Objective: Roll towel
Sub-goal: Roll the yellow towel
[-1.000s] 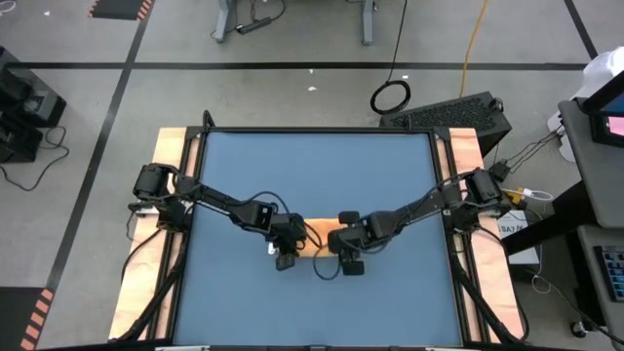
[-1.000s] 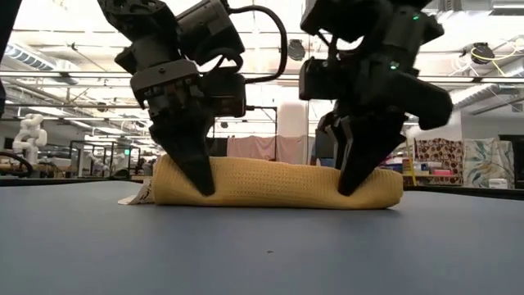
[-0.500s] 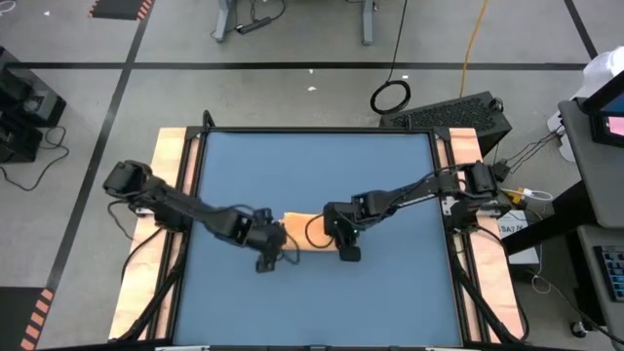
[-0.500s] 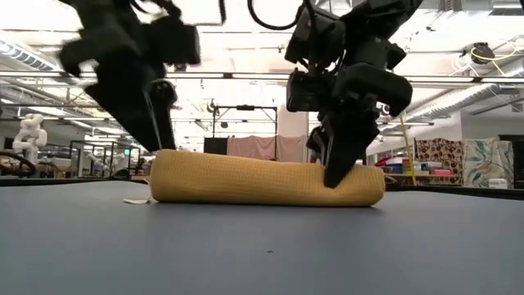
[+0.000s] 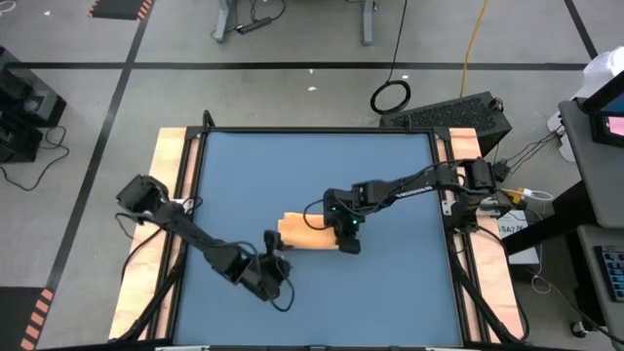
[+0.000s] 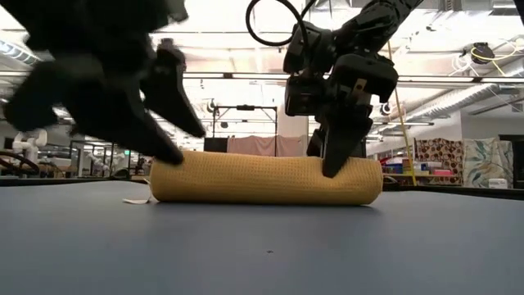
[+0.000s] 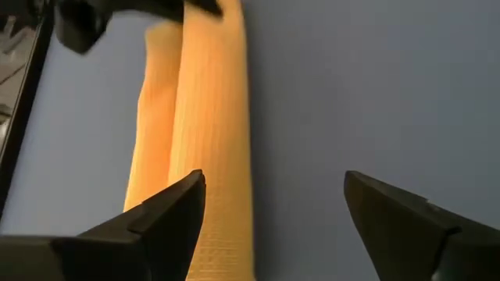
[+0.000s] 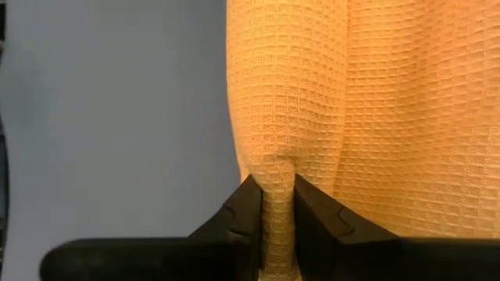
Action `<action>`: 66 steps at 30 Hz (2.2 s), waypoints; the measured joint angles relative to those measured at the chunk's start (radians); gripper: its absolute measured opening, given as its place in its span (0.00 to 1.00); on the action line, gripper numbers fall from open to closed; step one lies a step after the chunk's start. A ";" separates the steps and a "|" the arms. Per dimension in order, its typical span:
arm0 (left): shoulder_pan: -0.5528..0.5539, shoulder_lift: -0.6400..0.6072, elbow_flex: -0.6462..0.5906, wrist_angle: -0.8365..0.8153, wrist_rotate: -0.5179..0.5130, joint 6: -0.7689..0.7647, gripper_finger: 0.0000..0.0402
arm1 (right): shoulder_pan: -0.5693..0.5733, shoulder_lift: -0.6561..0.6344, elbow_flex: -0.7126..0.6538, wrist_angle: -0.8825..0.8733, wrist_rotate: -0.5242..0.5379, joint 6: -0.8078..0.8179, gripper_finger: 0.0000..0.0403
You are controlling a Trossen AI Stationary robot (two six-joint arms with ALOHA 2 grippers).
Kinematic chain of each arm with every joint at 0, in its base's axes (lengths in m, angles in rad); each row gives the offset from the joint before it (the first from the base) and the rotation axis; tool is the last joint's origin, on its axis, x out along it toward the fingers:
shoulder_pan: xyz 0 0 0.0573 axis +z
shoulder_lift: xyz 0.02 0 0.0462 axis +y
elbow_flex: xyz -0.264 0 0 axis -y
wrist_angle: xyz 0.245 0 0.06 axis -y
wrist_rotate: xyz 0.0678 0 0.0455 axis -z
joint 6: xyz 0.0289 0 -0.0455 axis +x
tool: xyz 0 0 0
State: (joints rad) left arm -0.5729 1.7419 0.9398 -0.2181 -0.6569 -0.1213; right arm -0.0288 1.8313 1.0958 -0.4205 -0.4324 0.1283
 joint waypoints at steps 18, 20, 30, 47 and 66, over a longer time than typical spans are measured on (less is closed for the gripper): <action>0.048 0.058 0.002 -0.024 -0.156 -0.035 0.65 | -0.007 0.000 0.000 -0.002 -0.038 -0.038 0.12; 0.048 0.058 0.010 -0.023 -0.147 -0.054 0.66 | -0.007 0.000 0.000 -0.002 -0.038 -0.040 0.12; 0.101 0.071 0.003 -0.058 -0.042 -0.081 0.76 | -0.011 0.000 0.000 -0.003 -0.038 -0.044 0.12; 0.226 0.080 0.006 -0.061 0.278 -0.107 0.27 | -0.010 -0.049 0.006 -0.071 0.037 -0.069 0.12; 0.391 0.037 0.004 -0.054 0.741 -0.102 0.13 | 0.409 -0.179 0.006 -0.159 0.753 -0.007 0.59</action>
State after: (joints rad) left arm -0.1814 1.7790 0.9440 -0.2726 0.0836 -0.2236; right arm 0.3799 1.6526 1.1019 -0.5794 0.3205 0.1210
